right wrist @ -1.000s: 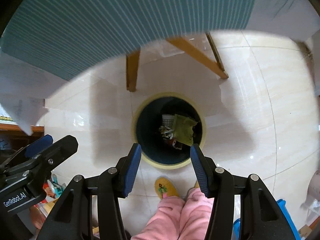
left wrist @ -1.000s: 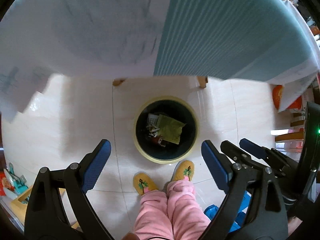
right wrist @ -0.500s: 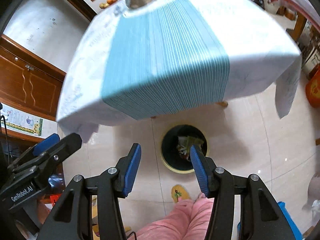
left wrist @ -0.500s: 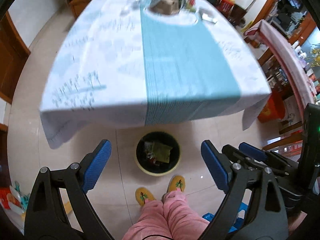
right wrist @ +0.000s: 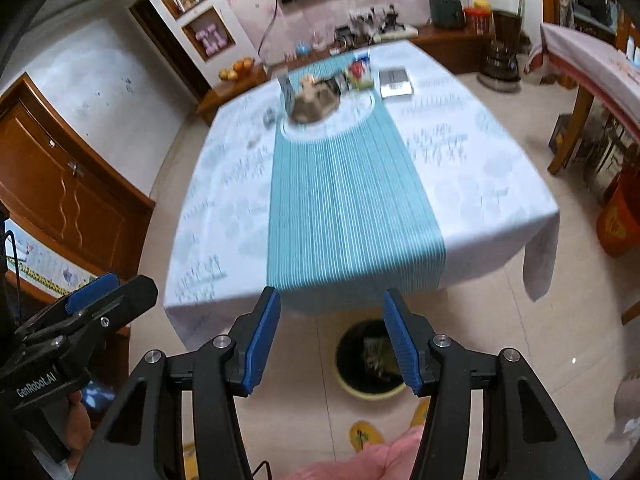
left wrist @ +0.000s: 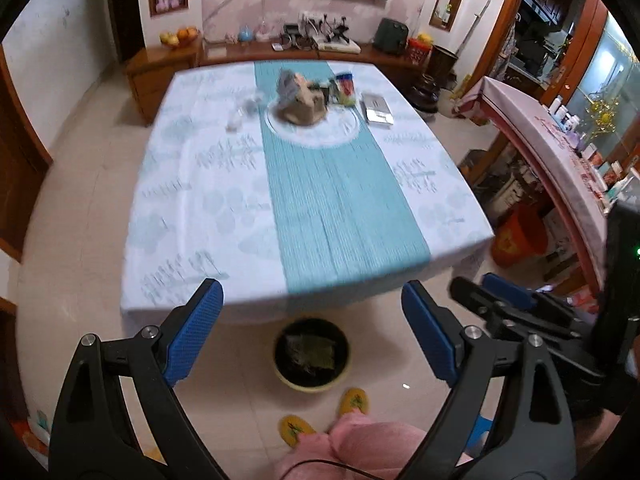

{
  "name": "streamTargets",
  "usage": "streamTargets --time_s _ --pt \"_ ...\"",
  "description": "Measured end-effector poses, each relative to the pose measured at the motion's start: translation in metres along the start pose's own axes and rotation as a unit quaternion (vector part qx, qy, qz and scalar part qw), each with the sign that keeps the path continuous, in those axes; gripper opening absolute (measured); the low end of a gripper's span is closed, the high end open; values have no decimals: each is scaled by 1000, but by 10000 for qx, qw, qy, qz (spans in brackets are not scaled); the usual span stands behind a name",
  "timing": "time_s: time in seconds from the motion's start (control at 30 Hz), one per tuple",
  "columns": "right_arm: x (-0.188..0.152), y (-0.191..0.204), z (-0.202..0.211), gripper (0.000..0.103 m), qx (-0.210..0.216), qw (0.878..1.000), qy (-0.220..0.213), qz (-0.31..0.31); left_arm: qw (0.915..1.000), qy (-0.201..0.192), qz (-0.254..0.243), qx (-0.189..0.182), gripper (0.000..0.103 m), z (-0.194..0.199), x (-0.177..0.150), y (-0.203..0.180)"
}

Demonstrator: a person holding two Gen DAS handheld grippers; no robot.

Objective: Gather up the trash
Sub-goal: 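Raise both tools back over the table toward the earplugs box, then grasp the silver earplugs box with the right gripper while the left grasps the green-white wrapper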

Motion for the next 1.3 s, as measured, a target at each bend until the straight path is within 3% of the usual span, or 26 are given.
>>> streamTargets --time_s 0.03,0.3,0.5,0.53,0.63,0.83,1.03,1.3 --pt "5 2 2 55 7 10000 -59 11 9999 -47 -103 117 88 2 6 0" --pt "53 13 4 55 -52 9992 -391 69 9993 -317 -213 39 86 1 52 11" --pt "113 7 -31 56 -71 9992 -372 162 9996 -256 -23 112 86 -34 97 24" --pt "126 5 -40 60 -50 9992 -357 167 9996 -224 36 148 86 -44 106 27" --pt "167 -1 -73 71 34 9994 -302 176 9994 -113 252 186 86 -78 136 36" --pt "266 -17 -162 71 -38 9992 131 366 9960 255 833 204 86 -166 202 54" --pt "348 -39 -246 82 -208 9971 476 549 9880 623 1386 268 86 -252 254 72" --pt "408 -57 -350 84 -436 9940 869 506 9746 1029 1926 499 83 -334 288 96"
Point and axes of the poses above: each gripper's, at about its wrist camera, not at the fingertips, and z roughly against the way its jaws point, y to its left, x to its top, the point moved 2 cm from there along -z, roughly the way its jaws point, and after that the axes turned 10 degrees about -z, right-handed, at the moved point
